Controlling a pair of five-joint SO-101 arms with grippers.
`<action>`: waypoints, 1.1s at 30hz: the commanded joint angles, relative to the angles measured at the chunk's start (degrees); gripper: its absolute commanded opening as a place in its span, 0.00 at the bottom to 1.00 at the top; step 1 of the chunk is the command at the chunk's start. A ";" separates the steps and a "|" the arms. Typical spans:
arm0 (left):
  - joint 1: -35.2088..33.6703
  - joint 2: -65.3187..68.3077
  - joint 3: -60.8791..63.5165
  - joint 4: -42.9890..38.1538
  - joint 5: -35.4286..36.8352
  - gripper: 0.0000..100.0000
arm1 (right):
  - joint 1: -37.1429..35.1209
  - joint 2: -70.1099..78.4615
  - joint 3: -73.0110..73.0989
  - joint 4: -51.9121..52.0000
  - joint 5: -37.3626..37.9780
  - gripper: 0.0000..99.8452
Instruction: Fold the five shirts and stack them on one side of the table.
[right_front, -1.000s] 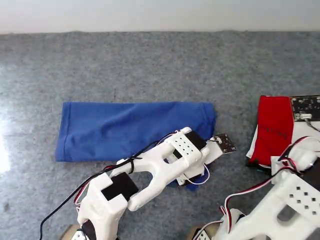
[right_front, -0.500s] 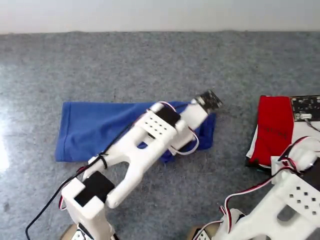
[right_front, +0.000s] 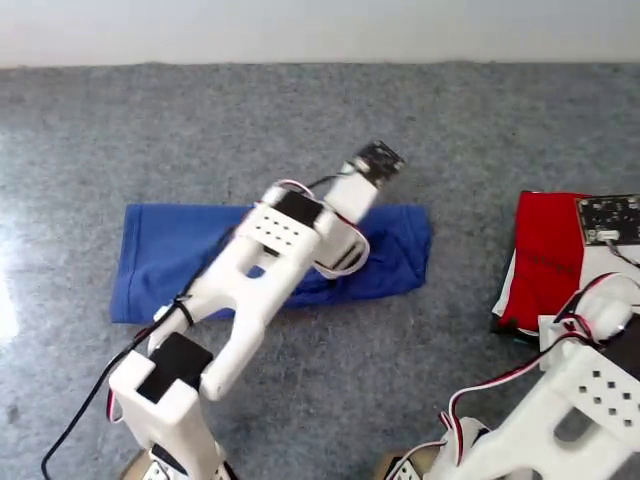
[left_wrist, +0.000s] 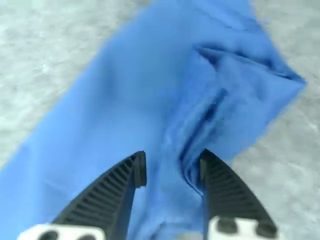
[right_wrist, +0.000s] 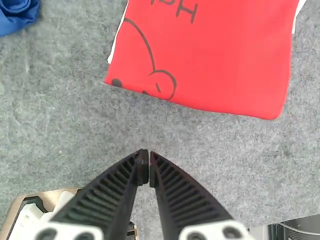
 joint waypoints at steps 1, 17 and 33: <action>-4.48 2.20 -1.80 -2.46 -2.90 0.18 | 0.48 -0.92 0.09 1.89 0.53 0.01; -6.95 6.77 -23.34 9.41 -3.60 0.18 | 0.75 -1.01 0.09 2.15 0.53 0.01; -2.99 7.56 -27.38 26.99 -3.43 0.18 | 0.75 -1.01 0.00 2.24 0.53 0.01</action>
